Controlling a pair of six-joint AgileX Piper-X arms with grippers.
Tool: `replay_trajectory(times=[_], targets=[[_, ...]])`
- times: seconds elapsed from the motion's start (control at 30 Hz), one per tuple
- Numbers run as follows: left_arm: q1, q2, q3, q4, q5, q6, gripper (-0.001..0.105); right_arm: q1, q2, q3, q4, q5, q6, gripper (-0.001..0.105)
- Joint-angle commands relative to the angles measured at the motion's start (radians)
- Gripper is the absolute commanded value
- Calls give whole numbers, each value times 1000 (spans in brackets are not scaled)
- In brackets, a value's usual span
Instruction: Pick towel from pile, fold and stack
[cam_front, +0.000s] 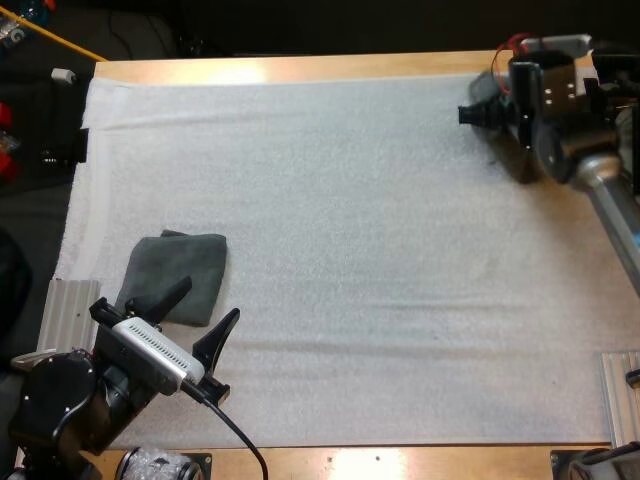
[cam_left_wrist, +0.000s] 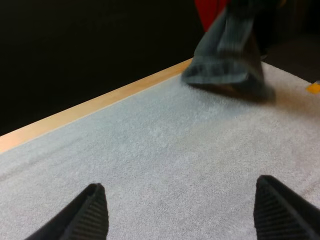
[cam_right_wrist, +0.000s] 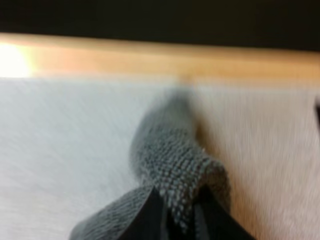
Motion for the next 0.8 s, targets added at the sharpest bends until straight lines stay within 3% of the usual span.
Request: replay_trajectory(times=[0.0, 0.27, 0.43, 0.77], targets=[[-6, 0, -8, -12, 7, -13, 59, 7, -30, -11, 5, 11, -17, 0], [-6, 0, -8, -12, 7, -13, 59, 134, -266, -11, 171, 9, -23, 0], [-6, 0, -8, -12, 7, -13, 59, 277, -384, -11, 301, 2, -16, 0], [-6, 0, -8, -12, 30, -34, 59, 585, -496, -11, 438, 2, 237, 0]])
